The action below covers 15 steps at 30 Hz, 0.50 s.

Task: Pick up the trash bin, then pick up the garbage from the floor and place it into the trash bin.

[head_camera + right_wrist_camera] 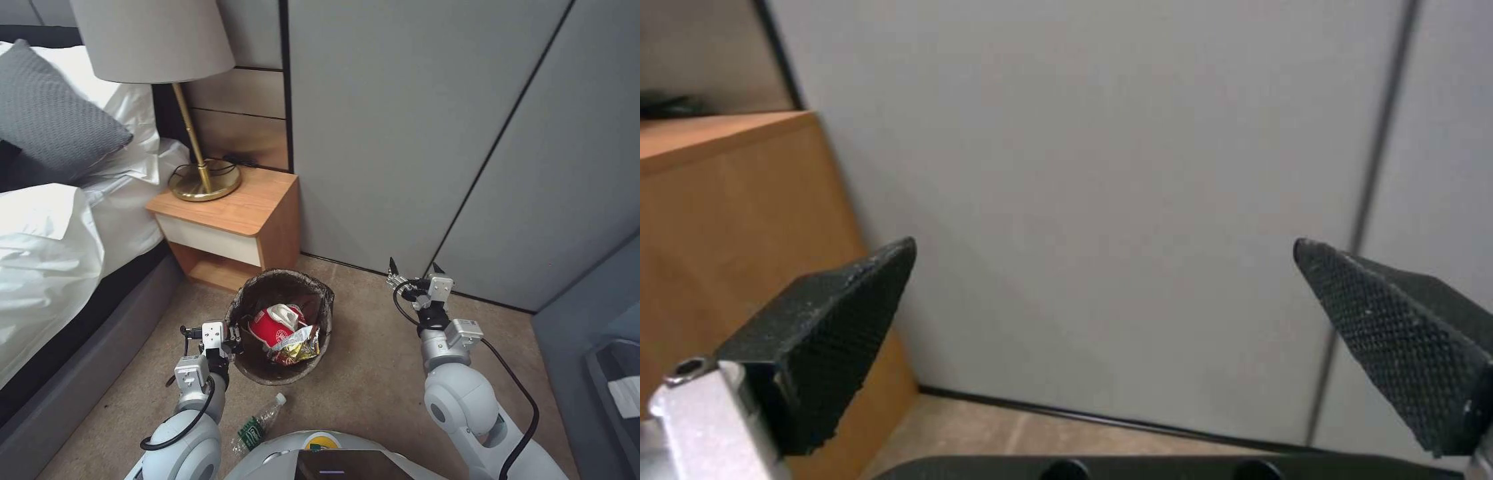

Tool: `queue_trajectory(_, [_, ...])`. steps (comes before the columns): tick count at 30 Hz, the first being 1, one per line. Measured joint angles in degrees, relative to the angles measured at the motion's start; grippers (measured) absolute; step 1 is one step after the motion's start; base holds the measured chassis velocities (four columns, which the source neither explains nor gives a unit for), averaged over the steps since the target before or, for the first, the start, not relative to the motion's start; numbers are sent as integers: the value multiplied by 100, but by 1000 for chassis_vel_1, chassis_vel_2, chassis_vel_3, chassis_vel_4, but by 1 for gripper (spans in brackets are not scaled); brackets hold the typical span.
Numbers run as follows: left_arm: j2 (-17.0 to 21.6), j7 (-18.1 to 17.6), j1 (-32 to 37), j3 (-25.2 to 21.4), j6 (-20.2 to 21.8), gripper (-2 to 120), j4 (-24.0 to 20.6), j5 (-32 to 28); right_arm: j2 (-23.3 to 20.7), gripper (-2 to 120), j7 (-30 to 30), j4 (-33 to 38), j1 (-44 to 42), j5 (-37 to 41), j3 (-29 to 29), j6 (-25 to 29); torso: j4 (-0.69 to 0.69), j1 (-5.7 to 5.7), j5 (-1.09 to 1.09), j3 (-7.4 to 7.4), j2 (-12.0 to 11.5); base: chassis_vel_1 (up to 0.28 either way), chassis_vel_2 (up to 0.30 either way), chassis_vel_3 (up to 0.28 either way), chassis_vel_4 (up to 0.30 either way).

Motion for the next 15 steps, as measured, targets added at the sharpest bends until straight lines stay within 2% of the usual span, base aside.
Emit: queue_trajectory(15, [21,2,-6,-3,-1,0,8,-10,-16,100,3,0,6,22,-51,-27,-1,0,0,0,0,86,87,90,89])
